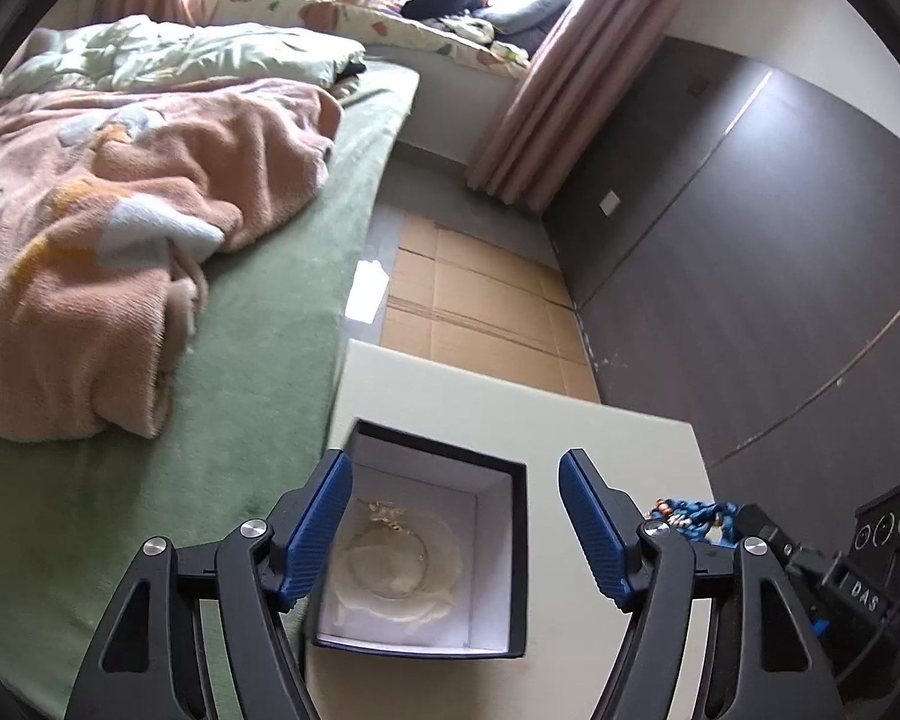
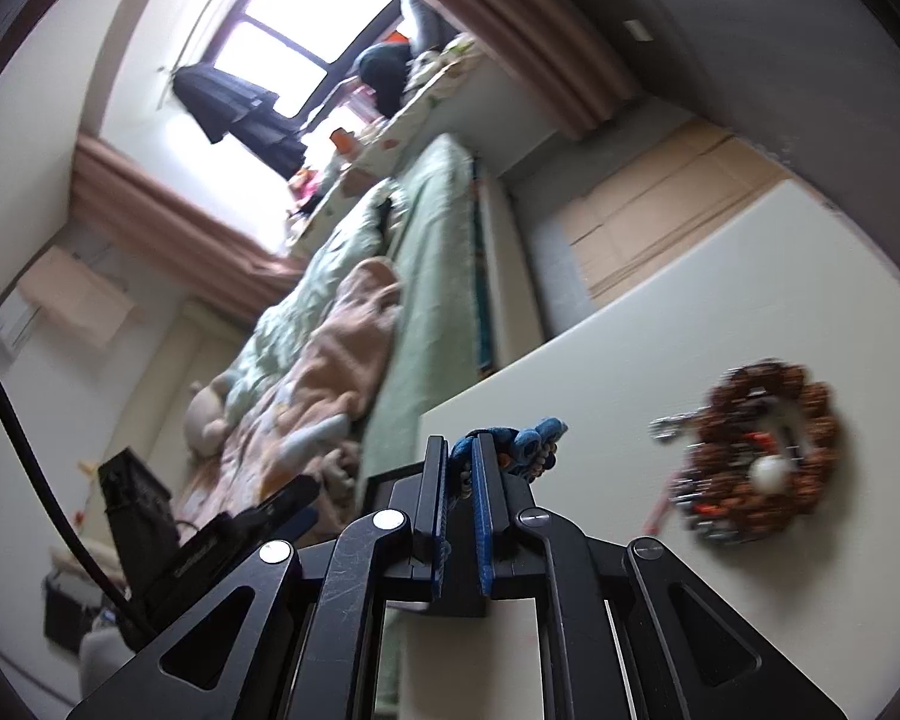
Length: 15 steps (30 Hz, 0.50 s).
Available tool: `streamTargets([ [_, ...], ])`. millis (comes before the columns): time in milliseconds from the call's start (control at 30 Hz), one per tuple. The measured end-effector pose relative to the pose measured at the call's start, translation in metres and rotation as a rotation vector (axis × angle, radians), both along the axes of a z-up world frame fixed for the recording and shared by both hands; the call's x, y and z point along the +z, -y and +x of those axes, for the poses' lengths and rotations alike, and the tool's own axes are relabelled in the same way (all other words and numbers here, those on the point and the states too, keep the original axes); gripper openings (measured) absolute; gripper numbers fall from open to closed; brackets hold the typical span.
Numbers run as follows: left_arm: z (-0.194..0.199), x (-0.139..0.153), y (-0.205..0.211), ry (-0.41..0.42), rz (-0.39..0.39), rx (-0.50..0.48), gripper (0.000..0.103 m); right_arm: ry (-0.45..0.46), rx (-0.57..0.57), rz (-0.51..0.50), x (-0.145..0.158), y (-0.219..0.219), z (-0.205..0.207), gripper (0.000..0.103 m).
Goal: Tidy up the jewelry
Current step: 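Carry the blue bracelet into the black box and open the right gripper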
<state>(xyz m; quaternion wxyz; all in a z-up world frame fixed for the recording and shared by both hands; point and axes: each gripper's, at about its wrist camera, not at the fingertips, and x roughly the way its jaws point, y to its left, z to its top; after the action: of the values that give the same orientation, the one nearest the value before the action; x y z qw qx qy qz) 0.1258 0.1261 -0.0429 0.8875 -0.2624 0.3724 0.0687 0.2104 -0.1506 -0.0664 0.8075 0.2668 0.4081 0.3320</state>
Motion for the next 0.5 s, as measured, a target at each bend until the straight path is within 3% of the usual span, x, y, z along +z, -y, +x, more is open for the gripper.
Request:
streamTargets([
  [467, -0.013, 0.010, -0.028, 0.023, -0.016, 0.057, 0.073, 0.045, 0.215, -0.016, -0.001, -0.092, -0.017, 0.010],
  [500, -0.013, 0.011, -0.030, 0.024, -0.016, 0.062, 0.073, 0.039, 0.218, -0.039, -0.003, -0.097, -0.017, 0.017],
])
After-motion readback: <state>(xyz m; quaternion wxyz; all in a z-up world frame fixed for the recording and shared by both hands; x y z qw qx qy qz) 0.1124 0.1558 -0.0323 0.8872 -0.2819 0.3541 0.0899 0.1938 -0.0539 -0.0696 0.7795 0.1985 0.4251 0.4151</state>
